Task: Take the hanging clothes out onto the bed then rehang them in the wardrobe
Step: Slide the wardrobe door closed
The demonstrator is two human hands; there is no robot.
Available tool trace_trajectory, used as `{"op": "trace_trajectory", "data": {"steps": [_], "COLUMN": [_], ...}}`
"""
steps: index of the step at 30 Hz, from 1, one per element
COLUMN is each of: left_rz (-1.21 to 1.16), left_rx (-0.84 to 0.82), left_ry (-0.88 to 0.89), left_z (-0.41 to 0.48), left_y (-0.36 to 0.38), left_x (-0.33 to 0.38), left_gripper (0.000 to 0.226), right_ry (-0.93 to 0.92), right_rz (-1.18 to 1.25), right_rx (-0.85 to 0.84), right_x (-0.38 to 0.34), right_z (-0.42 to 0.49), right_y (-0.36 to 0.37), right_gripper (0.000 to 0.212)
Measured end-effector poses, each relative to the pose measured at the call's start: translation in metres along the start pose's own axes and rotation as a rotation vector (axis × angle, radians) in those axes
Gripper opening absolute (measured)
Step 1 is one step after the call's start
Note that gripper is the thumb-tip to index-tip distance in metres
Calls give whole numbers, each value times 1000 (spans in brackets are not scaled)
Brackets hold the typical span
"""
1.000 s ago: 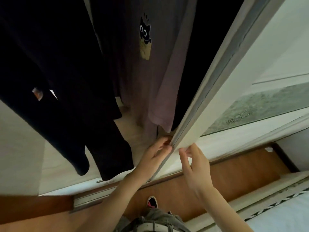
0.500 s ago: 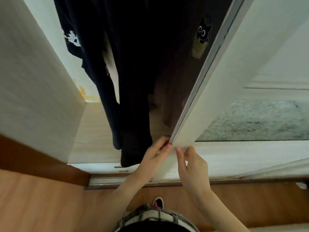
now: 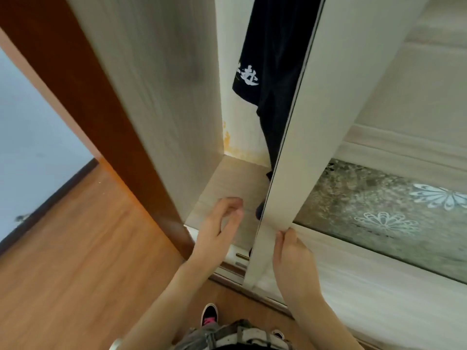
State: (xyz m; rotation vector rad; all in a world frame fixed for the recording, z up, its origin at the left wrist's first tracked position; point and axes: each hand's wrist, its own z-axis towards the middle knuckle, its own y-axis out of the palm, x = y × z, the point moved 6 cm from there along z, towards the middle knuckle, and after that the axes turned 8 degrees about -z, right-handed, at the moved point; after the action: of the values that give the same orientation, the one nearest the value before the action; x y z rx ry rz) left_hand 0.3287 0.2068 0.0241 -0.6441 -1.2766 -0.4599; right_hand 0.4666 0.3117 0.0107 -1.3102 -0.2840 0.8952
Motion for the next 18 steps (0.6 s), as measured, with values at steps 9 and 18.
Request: {"op": "trace_trajectory", "data": {"steps": [9,18], "left_rz": [75,-137], "left_rx": [831,658], "left_ry": [2,-141], "left_z": [22,65], "left_y": [-194,-254], "left_x": [7,-24], "left_gripper": [36,58], "right_ry": [-274,-439], "right_rz": [-188,-202], "right_rx": [60,100], "right_x": [-103,-191], "right_z": [30,57], "right_y": [30,61], "right_gripper": [26,30]}}
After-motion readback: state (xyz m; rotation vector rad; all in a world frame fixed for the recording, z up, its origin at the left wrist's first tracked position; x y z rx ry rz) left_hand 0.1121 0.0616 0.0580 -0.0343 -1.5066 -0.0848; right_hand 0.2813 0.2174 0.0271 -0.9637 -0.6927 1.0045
